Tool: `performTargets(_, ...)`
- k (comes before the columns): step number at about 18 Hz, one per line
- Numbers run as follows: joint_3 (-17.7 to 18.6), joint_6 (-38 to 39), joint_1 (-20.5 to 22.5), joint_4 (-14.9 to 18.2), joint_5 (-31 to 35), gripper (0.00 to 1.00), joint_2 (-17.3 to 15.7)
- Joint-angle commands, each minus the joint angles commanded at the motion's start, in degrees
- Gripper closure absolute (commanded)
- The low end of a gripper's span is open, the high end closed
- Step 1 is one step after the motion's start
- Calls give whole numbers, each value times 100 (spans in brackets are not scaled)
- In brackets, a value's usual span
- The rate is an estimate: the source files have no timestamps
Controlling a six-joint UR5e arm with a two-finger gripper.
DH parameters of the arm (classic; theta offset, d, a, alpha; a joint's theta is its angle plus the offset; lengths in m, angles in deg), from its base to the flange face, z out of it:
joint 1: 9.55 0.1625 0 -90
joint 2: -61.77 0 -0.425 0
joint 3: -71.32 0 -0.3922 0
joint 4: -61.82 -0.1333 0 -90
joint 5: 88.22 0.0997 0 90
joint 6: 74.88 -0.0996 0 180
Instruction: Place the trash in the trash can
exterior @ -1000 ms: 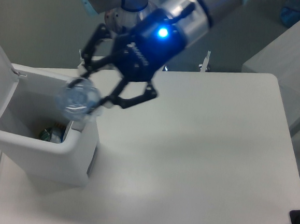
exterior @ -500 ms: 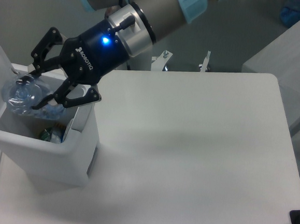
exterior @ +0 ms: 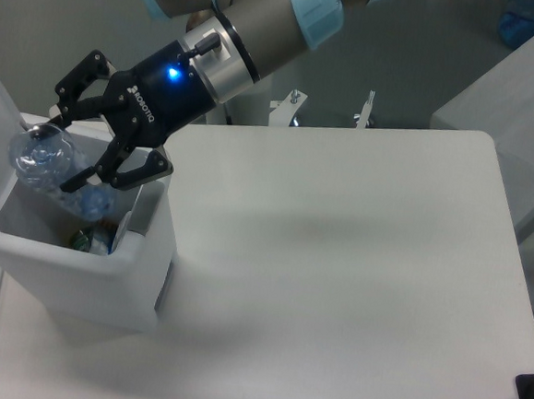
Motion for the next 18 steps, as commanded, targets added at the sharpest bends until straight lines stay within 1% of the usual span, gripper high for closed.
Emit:
performTargets(3,-17,-9,35,0,0,0,-9)
performTargets(5,-61,-9,131,9,0,0,0)
performTargets(8,-210,9,578,0,0,0,-9)
performTargets(11,-535,9,1080,0,0,0,61)
performTargets(13,-694,9,1309,0,0,0,175)
performTargets(15,-869,17,1371,8,44,0,342)
performTargets(16,-914,17,1380,9,192,0,386)
performTargets(18,-975,17,1380,0,744,0,483)
